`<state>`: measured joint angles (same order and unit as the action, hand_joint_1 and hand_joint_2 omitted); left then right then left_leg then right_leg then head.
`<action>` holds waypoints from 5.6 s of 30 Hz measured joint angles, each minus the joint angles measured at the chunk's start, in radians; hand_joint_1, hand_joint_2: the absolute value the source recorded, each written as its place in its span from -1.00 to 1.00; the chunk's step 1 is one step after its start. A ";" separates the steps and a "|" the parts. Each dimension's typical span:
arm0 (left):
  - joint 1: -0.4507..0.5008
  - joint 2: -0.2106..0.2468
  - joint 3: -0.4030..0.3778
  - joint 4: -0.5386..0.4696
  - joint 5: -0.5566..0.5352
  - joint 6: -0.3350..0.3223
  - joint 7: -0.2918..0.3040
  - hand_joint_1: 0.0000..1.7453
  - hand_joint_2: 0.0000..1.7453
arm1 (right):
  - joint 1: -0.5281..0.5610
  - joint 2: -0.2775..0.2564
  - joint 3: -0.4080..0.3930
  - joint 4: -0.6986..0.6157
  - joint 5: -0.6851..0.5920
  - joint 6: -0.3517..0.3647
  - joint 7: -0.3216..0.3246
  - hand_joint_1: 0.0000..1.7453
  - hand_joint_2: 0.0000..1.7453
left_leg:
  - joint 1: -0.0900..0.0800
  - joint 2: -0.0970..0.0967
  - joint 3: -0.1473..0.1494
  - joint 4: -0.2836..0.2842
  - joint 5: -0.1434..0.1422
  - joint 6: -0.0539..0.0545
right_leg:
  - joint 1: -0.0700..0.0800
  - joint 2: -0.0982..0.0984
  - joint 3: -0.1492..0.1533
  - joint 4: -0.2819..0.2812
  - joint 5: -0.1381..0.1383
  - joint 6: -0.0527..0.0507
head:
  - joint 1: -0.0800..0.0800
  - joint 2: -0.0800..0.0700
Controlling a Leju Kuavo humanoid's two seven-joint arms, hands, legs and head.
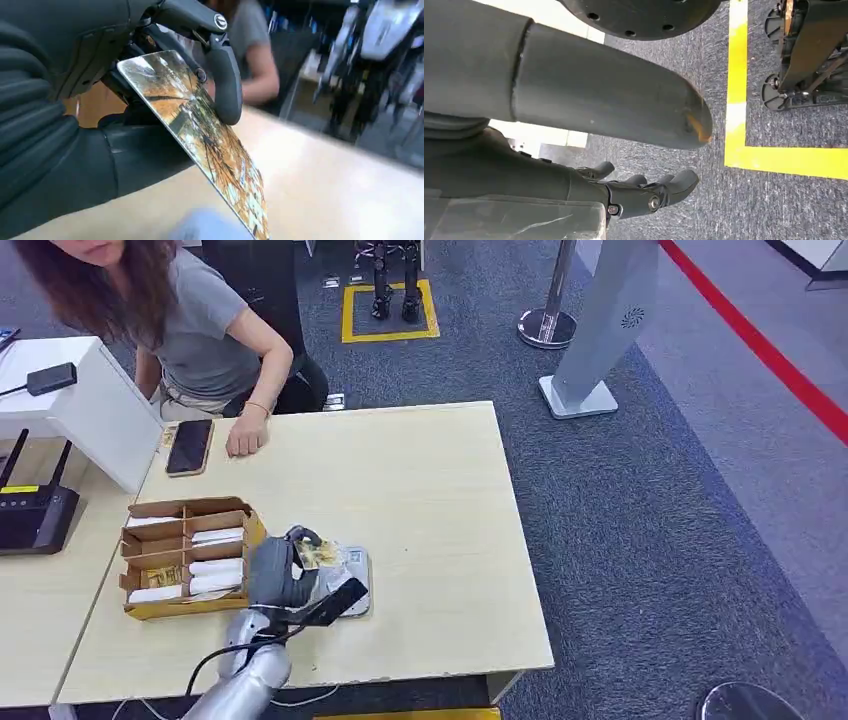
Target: Pass the card to the sensor for recognition and then transmit it.
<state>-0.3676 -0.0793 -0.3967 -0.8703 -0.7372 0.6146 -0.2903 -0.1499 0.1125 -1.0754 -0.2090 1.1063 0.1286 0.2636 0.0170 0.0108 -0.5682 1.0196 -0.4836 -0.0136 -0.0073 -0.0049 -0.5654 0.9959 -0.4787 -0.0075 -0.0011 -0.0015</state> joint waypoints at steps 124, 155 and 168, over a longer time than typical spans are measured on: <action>0.677 0.703 0.447 -1.039 -0.801 -0.365 0.561 -1.00 1.00 | 0.057 0.000 -0.027 0.001 -0.039 -0.032 -0.006 -1.00 -1.00 | 0.001 0.002 -0.001 -0.001 -0.001 -0.001 | 0.001 0.003 -0.001 0.000 -0.001 0.000 | 0.000 0.000; 0.638 0.611 0.100 -0.872 -0.765 -0.372 0.654 -1.00 1.00 | 0.057 0.000 -0.049 0.001 -0.037 -0.035 0.000 -1.00 -1.00 | 0.001 0.000 0.000 -0.001 -0.001 -0.001 | 0.000 0.000 0.000 0.000 -0.001 0.000 | 0.000 0.000; 0.553 0.534 0.083 -0.750 -0.768 -0.318 0.645 -1.00 1.00 | 0.057 0.000 -0.049 0.001 -0.026 -0.046 0.000 -1.00 -1.00 | 0.001 0.000 0.000 -0.001 -0.001 -0.001 | 0.000 0.000 0.000 0.000 -0.001 0.000 | 0.000 0.000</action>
<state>0.1850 0.4543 -0.3140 -1.6205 -1.5049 0.2968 0.3552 -0.0929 0.1122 -1.1246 -0.2083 1.0800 0.0828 0.2636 0.0176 0.0109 -0.5685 1.0185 -0.4843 -0.0149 -0.0068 -0.0045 -0.5658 0.9959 -0.4798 -0.0078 -0.0008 -0.0015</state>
